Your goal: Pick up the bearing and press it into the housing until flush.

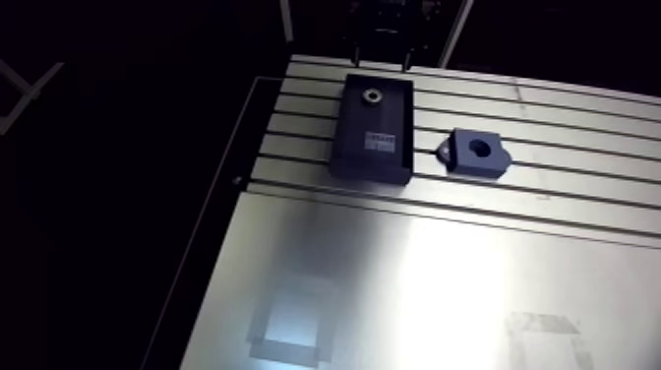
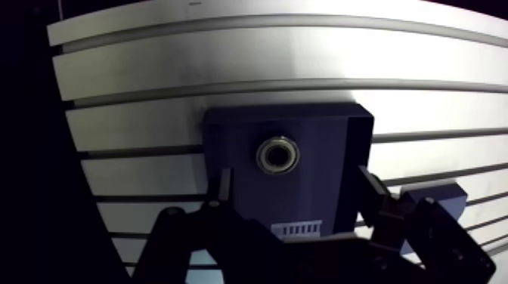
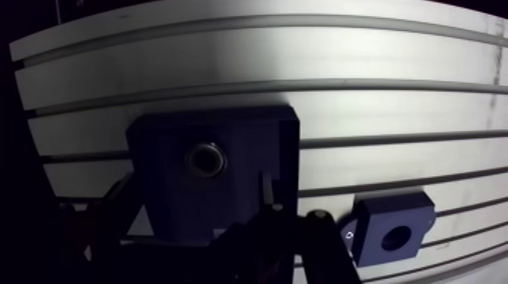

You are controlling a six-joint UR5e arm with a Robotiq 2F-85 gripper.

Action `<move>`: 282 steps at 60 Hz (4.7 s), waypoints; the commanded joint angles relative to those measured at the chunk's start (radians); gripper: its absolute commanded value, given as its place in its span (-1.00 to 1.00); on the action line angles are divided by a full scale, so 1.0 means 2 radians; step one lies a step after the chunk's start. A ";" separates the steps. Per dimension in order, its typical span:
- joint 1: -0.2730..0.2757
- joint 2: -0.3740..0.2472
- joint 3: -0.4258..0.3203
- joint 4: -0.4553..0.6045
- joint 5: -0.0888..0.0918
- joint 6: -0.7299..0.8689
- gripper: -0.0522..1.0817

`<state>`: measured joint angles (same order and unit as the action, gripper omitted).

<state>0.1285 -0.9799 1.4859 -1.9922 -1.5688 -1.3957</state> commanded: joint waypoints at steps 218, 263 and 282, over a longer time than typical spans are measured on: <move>0.007 0.025 0.024 -0.039 -0.006 -0.013 -0.13; 0.007 0.028 0.024 -0.041 -0.016 -0.013 -0.04; 0.007 0.028 0.023 -0.041 -0.016 -0.013 -0.02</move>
<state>0.1427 -0.9241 1.5319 -2.0733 -1.6007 -1.4226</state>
